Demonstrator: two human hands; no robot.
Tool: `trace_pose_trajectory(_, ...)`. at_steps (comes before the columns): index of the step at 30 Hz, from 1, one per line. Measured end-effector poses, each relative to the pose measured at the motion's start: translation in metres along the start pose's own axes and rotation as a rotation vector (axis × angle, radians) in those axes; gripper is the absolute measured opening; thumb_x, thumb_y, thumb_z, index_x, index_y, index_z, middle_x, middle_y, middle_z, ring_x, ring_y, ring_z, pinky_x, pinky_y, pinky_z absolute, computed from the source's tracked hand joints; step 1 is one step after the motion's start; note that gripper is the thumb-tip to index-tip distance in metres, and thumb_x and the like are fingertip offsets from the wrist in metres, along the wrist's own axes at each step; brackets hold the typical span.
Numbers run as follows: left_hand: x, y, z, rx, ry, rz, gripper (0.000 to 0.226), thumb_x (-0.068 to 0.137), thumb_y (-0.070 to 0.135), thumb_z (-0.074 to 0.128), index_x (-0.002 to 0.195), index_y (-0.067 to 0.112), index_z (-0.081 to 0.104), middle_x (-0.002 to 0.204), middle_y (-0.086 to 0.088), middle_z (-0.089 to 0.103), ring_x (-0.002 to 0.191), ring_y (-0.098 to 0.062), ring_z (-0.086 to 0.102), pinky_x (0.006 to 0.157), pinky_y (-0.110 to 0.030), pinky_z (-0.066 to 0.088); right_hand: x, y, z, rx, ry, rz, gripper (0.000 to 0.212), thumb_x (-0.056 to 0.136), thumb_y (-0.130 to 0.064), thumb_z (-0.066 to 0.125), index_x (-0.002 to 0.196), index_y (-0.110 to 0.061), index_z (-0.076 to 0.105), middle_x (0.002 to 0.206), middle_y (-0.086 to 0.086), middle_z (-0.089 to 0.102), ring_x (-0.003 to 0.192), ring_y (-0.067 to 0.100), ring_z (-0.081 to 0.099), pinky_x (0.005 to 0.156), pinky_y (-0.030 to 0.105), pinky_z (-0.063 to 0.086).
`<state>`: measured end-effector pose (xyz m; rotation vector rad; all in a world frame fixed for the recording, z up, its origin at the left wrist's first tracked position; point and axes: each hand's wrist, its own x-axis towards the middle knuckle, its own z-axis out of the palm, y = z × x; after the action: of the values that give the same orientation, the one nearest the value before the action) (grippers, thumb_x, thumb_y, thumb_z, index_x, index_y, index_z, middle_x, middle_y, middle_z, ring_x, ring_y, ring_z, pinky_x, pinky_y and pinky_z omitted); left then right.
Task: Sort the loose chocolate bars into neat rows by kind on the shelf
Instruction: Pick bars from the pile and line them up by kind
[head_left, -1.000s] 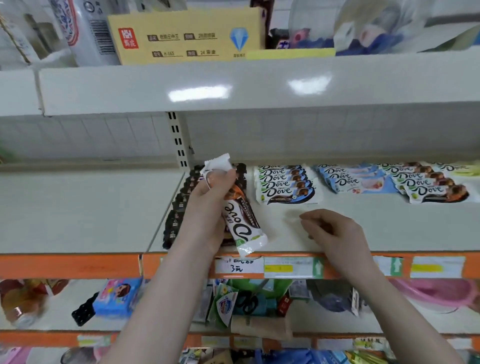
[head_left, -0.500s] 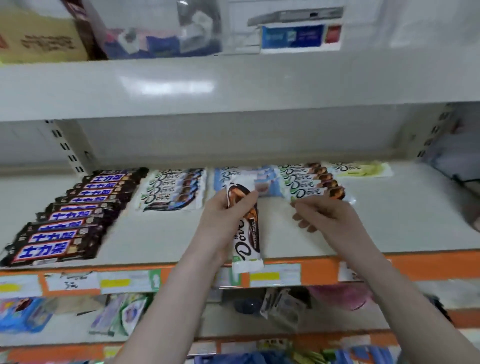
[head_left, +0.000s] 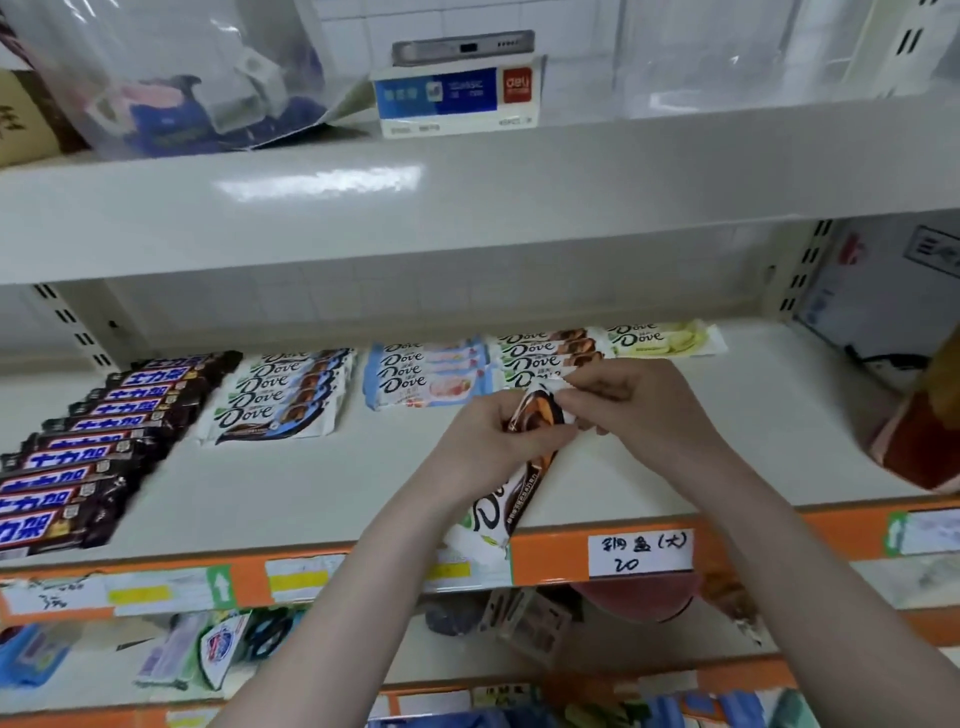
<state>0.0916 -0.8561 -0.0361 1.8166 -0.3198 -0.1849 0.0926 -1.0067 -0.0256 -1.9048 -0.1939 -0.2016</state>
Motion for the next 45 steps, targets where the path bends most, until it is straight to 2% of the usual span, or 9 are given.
trace_pose_trajectory(6,-0.005,-0.017,-0.008,0.011,-0.108,-0.086,0.012,0.077,0.007,0.072,0.075,0.017,0.065,0.067,0.008,0.064,0.063,-0.006,0.057,0.064,-0.017,0.044,0.0,0.011,0.001,0.046,0.06,0.029,0.012,0.079,-0.009,0.067,0.071,-0.017,0.067,0.06,-0.001,0.063,0.047,0.001,0.057,0.049,0.012,0.047)
trace_pose_trajectory(9,-0.012,-0.024,-0.016,0.039,-0.181,-0.14,0.023,0.073,0.004,0.074,0.064,0.022,0.064,0.061,0.006,0.06,0.057,-0.01,0.053,0.056,-0.02,0.041,-0.003,0.021,0.001,0.082,0.137,0.076,0.012,0.081,-0.01,0.066,0.071,-0.017,0.068,0.06,0.0,0.063,0.047,0.001,0.057,0.051,0.013,0.048)
trace_pose_trajectory(16,-0.012,-0.025,-0.034,-0.052,0.048,-0.157,0.015,0.072,0.004,0.076,0.081,0.016,0.07,0.078,-0.001,0.073,0.068,-0.016,0.063,0.066,-0.026,0.05,-0.019,0.037,-0.013,0.097,0.214,0.172,0.009,0.079,-0.009,0.067,0.071,-0.014,0.066,0.064,0.001,0.065,0.049,0.001,0.061,0.048,0.011,0.046)
trace_pose_trajectory(21,-0.009,-0.034,-0.032,-0.203,0.116,-0.209,0.027,0.071,-0.005,0.073,0.091,0.012,0.067,0.06,0.003,0.065,0.062,-0.013,0.066,0.061,-0.024,0.058,-0.033,0.048,-0.023,-0.048,0.199,0.21,0.01,0.076,-0.007,0.07,0.07,-0.013,0.066,0.073,-0.008,0.068,0.047,0.003,0.061,0.048,0.019,0.045)
trace_pose_trajectory(26,-0.001,-0.044,-0.026,-0.263,0.202,-0.229,0.026,0.068,-0.012,0.072,0.087,0.005,0.067,0.09,-0.023,0.059,0.072,-0.03,0.064,0.058,-0.023,0.056,-0.03,0.052,-0.025,-0.201,0.196,0.21,0.022,0.072,-0.009,0.072,0.06,-0.025,0.062,0.055,-0.02,0.061,0.046,0.002,0.06,0.057,0.021,0.041)
trace_pose_trajectory(31,0.017,-0.046,-0.017,-0.039,0.272,-0.173,0.028,0.066,-0.006,0.076,0.085,0.013,0.069,0.055,0.003,0.053,0.063,-0.025,0.06,0.065,-0.034,0.058,-0.014,0.056,-0.031,-0.358,0.194,0.216,0.024,0.074,-0.011,0.07,0.059,-0.025,0.058,0.058,-0.003,0.065,0.065,0.017,0.064,0.066,0.027,0.043)
trace_pose_trajectory(33,0.025,-0.049,-0.012,0.077,0.291,-0.173,0.03,0.066,0.003,0.079,0.09,0.015,0.068,0.056,0.004,0.056,0.056,-0.019,0.063,0.073,-0.038,0.058,-0.007,0.059,-0.036,-0.402,0.195,0.216,0.021,0.074,-0.012,0.07,0.059,-0.022,0.059,0.061,0.002,0.066,0.066,0.02,0.065,0.068,0.029,0.043)
trace_pose_trajectory(37,0.036,-0.051,-0.004,0.229,0.285,-0.097,0.03,0.069,0.01,0.079,0.092,0.02,0.063,0.056,0.006,0.051,0.04,0.004,0.054,0.059,-0.021,0.047,0.006,0.066,-0.042,-0.485,0.181,0.237,0.012,0.075,-0.013,0.068,0.066,-0.018,0.061,0.068,0.004,0.066,0.074,0.024,0.064,0.069,0.028,0.041)
trace_pose_trajectory(45,0.045,-0.059,0.003,0.352,0.354,0.067,0.03,0.07,0.007,0.077,0.097,0.012,0.064,0.066,0.011,0.05,0.06,-0.002,0.047,0.059,-0.008,0.037,0.019,0.082,-0.045,-0.552,0.143,0.244,0.011,0.078,-0.015,0.066,0.088,-0.014,0.069,0.088,0.005,0.069,0.089,0.024,0.062,0.076,0.028,0.043)
